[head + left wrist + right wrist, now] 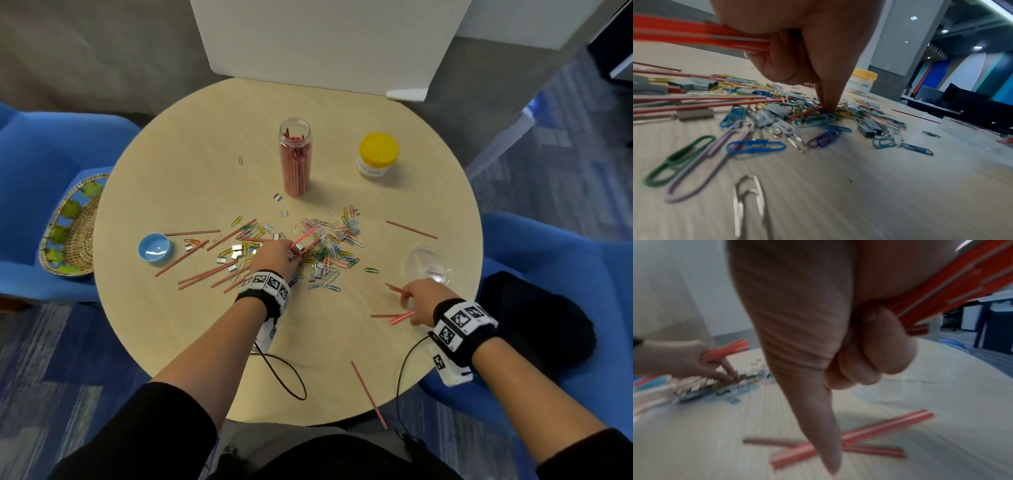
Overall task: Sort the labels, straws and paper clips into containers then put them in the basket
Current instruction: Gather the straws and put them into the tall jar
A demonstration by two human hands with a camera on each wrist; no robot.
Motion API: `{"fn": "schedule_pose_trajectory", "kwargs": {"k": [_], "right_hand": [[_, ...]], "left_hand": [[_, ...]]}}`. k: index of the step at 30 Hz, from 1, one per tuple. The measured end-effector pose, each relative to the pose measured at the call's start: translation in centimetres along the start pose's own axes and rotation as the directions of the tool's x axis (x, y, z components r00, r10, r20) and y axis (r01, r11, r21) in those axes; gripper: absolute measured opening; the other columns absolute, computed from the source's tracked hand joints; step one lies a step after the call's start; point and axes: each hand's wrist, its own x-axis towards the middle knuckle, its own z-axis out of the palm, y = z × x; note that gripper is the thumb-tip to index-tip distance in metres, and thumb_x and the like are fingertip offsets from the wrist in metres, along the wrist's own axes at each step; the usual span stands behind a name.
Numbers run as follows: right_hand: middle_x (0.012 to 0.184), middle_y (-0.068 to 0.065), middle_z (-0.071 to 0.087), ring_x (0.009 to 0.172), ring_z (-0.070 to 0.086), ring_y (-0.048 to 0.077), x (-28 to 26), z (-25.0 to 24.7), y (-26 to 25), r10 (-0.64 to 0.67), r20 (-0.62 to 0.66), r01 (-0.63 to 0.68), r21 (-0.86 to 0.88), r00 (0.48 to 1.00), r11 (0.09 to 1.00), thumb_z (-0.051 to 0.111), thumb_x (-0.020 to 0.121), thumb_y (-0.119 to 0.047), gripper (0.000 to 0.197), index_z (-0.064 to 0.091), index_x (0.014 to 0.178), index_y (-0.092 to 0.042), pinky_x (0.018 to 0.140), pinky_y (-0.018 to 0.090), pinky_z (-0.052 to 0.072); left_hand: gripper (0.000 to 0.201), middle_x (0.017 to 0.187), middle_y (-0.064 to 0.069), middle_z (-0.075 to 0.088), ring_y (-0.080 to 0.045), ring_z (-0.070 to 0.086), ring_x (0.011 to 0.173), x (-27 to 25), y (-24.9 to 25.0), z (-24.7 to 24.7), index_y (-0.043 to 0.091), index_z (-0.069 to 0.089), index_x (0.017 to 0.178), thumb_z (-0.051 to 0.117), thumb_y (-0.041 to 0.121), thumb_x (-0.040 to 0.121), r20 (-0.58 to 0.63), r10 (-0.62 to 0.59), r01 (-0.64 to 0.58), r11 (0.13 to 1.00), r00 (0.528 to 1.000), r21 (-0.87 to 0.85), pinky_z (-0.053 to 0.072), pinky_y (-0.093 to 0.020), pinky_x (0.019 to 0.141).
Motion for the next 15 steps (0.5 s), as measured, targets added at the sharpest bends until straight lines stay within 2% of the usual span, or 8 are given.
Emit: {"fn": "schedule_pose_trajectory", "kwargs": {"k": [2, 5, 9, 12, 15], "right_hand": [[0.100, -0.003, 0.060, 0.088, 0.060, 0.015, 0.0, 0.7, 0.3, -0.036, -0.012, 0.035, -0.063, 0.999, 0.997, 0.070, 0.083, -0.010, 0.026, 0.063, 0.105, -0.023, 0.079, 0.025, 0.048], [0.098, -0.002, 0.065, 0.087, 0.063, 0.016, 0.2, 0.9, 0.6, -0.063, -0.037, 0.060, -0.081, 0.997, 0.995, 0.067, 0.086, -0.017, 0.014, 0.067, 0.099, -0.023, 0.080, 0.026, 0.052], [0.101, -0.001, 0.068, 0.092, 0.064, 0.018, 0.6, 0.9, 0.8, -0.116, -0.007, 0.114, -0.153, 0.993, 0.982, 0.063, 0.090, -0.026, 0.017, 0.071, 0.105, -0.021, 0.087, 0.031, 0.053], [0.099, -0.002, 0.066, 0.089, 0.064, 0.018, 1.1, 0.8, 0.8, -0.177, 0.013, 0.175, -0.213, 0.984, 0.961, 0.063, 0.091, -0.027, 0.018, 0.072, 0.105, -0.019, 0.085, 0.031, 0.053], [0.100, -0.003, 0.057, 0.085, 0.059, 0.018, 1.4, 0.9, 0.5, -0.289, 0.007, 0.278, -0.297, 0.957, 0.914, 0.060, 0.094, -0.027, 0.015, 0.069, 0.101, -0.018, 0.077, 0.029, 0.049]], "left_hand": [[0.020, 0.097, -0.004, 0.069, -0.024, 0.064, 0.088, 0.1, -0.1, 0.1, 0.022, 0.070, 0.104, 0.065, 0.035, 0.089, 0.001, 0.011, -0.011, 1.000, 1.000, 0.016, 0.053, -0.033, 0.075], [0.020, 0.094, -0.005, 0.069, -0.024, 0.064, 0.085, 0.3, 0.0, 0.2, 0.019, 0.070, 0.100, 0.063, 0.034, 0.091, -0.008, 0.019, -0.019, 0.999, 1.000, 0.041, 0.055, -0.035, 0.075], [0.024, 0.088, -0.007, 0.067, -0.026, 0.062, 0.080, 0.4, 0.4, 0.2, 0.013, 0.065, 0.097, 0.055, 0.035, 0.096, -0.033, 0.038, -0.036, 0.996, 0.999, 0.078, 0.052, -0.034, 0.068], [0.023, 0.085, -0.004, 0.061, -0.027, 0.061, 0.080, 0.1, 0.5, 0.0, 0.012, 0.060, 0.099, 0.050, 0.033, 0.098, -0.074, 0.019, -0.020, 1.000, 0.997, -0.011, 0.050, -0.033, 0.067], [0.022, 0.085, -0.009, 0.061, -0.027, 0.058, 0.072, 0.0, 0.5, -0.1, 0.010, 0.052, 0.099, 0.041, 0.030, 0.101, -0.071, 0.019, -0.033, 0.979, 0.997, -0.200, 0.050, -0.039, 0.064]]}}
